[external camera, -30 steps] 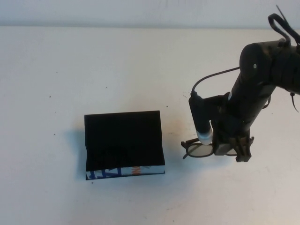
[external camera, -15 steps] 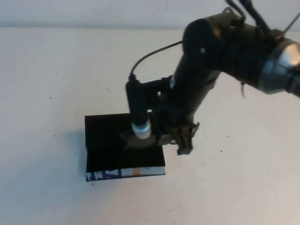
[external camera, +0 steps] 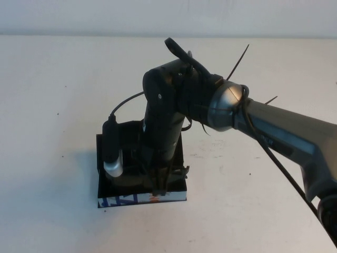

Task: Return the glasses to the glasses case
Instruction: Place the glasses in the glasses case, then close the glasses case

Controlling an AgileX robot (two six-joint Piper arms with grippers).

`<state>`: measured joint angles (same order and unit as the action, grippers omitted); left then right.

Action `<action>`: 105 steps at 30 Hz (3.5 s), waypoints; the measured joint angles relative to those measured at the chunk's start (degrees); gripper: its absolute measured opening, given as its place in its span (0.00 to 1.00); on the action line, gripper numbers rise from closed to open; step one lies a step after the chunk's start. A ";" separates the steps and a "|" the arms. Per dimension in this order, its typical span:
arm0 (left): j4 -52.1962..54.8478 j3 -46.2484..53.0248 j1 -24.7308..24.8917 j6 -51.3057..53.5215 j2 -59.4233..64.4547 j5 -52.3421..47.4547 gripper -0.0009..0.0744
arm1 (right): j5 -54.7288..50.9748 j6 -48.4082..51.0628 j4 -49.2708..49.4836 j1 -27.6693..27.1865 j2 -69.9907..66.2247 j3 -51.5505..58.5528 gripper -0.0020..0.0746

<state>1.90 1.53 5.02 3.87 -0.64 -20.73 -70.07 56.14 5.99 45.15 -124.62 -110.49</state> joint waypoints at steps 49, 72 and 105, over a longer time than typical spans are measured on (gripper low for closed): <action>0.00 0.00 0.00 0.00 0.00 0.00 0.01 | -0.20 3.47 1.84 0.57 -2.16 -0.69 0.18; 0.00 0.00 0.00 0.00 0.00 0.00 0.01 | -0.17 -3.38 -1.94 0.57 2.49 -4.57 0.43; -1.43 0.00 0.00 -1.62 0.00 2.62 0.01 | -1.41 -26.21 -0.98 -1.58 18.50 1.04 0.01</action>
<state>0.47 1.53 5.02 2.25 -0.64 -18.11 -71.48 29.93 5.02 43.58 -106.12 -109.45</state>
